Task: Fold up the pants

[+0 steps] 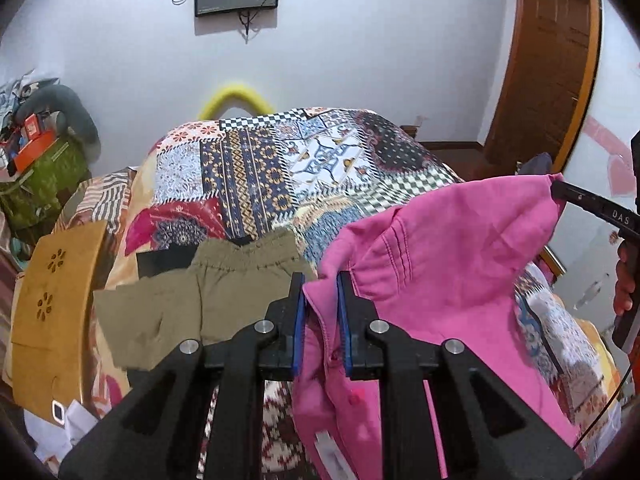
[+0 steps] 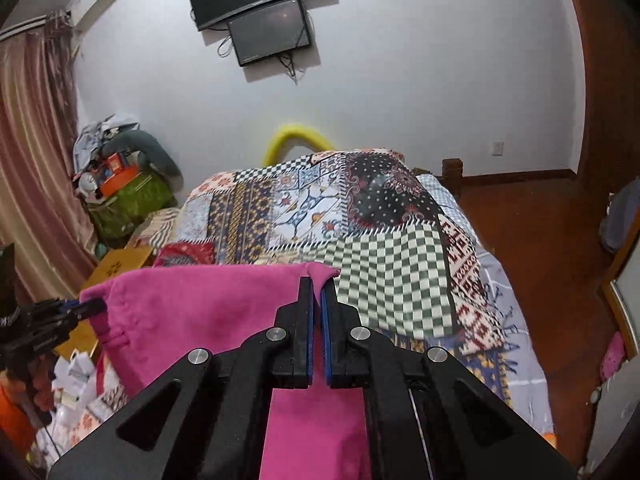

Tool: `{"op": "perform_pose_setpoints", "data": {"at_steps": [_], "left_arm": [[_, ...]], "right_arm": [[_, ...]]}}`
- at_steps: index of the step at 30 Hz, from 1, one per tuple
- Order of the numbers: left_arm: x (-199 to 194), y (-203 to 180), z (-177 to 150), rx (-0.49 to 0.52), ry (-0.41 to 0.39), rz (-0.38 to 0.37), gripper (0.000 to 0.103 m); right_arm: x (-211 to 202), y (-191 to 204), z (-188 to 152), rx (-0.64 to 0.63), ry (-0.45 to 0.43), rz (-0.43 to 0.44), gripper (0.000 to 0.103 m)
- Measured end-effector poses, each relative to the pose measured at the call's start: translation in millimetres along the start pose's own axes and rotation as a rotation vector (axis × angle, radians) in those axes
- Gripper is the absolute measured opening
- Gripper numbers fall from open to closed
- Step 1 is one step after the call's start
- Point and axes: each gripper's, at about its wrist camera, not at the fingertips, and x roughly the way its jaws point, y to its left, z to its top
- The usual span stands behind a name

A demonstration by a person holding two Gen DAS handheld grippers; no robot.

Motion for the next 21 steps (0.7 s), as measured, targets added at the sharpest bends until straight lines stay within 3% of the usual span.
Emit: {"op": "perform_pose_setpoints", "data": {"at_steps": [16, 21], "left_arm": [[-62, -25, -93, 0.041, 0.064, -0.056, 0.015], [-61, -31, -129, 0.041, 0.14, -0.081, 0.015]], "right_arm": [[-78, 13, -86, -0.026, 0.113, -0.024, 0.003], [-82, 13, -125, -0.007, 0.18, -0.036, 0.003]]}}
